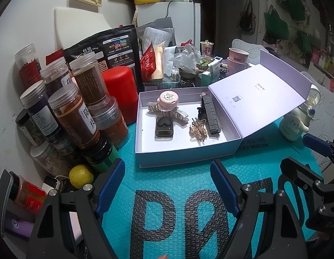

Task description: Organize rigid objects

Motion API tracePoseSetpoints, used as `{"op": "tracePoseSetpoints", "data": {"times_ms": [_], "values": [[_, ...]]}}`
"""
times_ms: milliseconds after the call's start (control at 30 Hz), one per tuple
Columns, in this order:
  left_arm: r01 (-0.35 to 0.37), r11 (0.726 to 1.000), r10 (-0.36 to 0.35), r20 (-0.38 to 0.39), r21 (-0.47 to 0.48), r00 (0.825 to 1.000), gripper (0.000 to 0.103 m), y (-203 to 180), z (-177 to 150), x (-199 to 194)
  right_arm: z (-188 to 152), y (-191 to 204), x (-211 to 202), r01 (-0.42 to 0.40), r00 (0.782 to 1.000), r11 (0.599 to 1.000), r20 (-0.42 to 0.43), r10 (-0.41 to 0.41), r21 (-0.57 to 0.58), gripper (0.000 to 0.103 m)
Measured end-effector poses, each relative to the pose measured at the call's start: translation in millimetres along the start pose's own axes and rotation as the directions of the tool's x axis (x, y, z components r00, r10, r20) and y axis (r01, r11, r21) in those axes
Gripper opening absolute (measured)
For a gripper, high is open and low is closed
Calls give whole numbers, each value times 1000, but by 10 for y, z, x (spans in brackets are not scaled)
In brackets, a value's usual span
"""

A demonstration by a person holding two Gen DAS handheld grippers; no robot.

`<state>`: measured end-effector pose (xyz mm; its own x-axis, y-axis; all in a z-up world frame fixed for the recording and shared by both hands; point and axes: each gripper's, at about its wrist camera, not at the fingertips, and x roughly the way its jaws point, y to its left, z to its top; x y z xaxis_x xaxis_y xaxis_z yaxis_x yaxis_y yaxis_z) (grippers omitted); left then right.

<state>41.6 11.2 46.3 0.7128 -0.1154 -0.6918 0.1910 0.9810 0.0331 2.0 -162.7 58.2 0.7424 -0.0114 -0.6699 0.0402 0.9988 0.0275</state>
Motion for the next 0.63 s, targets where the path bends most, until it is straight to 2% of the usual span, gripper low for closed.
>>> {"op": "tracePoseSetpoints", "data": {"times_ms": [633], "values": [[1,999,-1,-20,44,1000,81,-103,-76,7,-56,8,0,4,1000,1000,-6,-4,5,85]]}}
